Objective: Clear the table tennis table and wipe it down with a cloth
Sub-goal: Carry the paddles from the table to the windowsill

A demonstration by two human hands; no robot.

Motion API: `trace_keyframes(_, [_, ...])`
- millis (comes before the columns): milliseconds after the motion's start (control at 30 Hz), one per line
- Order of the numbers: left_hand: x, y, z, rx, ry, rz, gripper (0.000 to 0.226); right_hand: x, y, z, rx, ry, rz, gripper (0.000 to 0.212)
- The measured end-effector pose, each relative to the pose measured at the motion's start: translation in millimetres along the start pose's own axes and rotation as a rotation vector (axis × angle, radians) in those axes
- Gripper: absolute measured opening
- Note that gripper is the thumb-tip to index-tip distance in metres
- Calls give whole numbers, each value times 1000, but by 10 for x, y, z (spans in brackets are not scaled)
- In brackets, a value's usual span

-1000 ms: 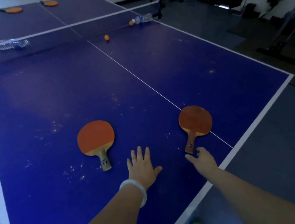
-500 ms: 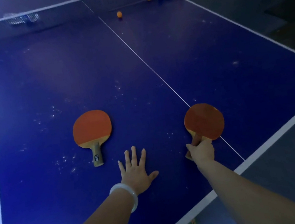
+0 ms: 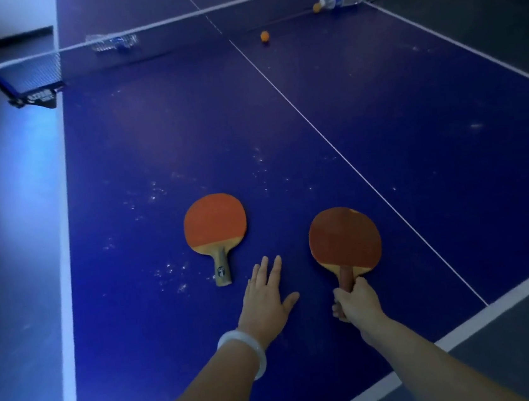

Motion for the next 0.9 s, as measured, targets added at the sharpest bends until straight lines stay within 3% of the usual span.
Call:
trace_keyframes(167, [415, -489, -9, 313, 285, -42, 70, -393, -12, -76, -25, -81, 36, 18])
trace_keyframes(300, [543, -861, 120, 551, 216, -110, 70, -610, -13, -125, -30, -126, 21, 20])
trace_keyframes(667, [441, -1081, 317, 603, 139, -540, 53, -869, 40, -229, 0, -133, 2, 15])
trace_keyframes(900, [350, -1167, 134, 621, -13, -542, 25, -969, 63, -365, -1, -134, 12, 9])
Point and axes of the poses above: each hand's wrist, its own z-axis towards the middle knuckle, its own x-axis out of the back of the hand, y = z × x, the point moved 5 cm from there along z, towards the middle knuckle, and after that the axes turned 15 degrees about z, right-handed, at the moved point
